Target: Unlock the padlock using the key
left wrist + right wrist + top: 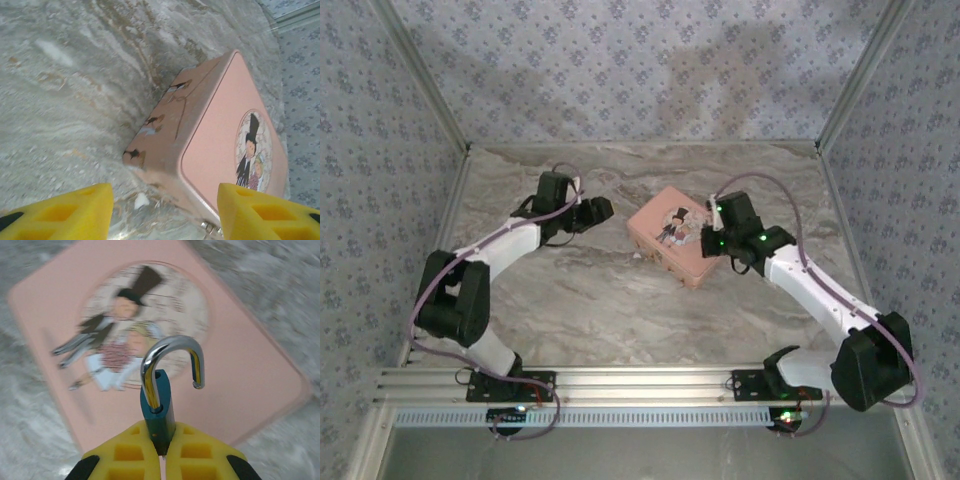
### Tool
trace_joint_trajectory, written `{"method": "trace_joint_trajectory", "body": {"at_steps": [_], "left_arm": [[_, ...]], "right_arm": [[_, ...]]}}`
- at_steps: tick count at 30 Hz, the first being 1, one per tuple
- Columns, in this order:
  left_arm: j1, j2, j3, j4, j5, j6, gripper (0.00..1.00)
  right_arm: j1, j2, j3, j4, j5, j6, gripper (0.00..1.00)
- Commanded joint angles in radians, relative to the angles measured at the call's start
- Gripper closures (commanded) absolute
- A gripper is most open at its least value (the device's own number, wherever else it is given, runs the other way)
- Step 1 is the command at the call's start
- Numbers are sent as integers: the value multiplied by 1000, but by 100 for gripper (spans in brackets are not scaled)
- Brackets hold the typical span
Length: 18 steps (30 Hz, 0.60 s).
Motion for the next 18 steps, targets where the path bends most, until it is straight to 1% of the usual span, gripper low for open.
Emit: {"method": "trace_joint_trajectory", "body": {"at_steps": [1,5,8,14,18], "left_arm": [[2,-79,-49,-46,-75,33,42],[2,-137,-97,-70,-118,43,42],[4,-171,-127,-76,-163,46,39],[14,-195,-148,-88,-183,49,38],[19,-206,-151,-90,-192,47,38]], "right_arm": [[-106,-4,-32,-85,19,134,100],[-253,59,-53,-95,9,195,100],[-315,131,-54,-95,0,221,100],[-369,254,-58,-72,7,245,100],[-388,309,-67,-53,-15,255,100]]}}
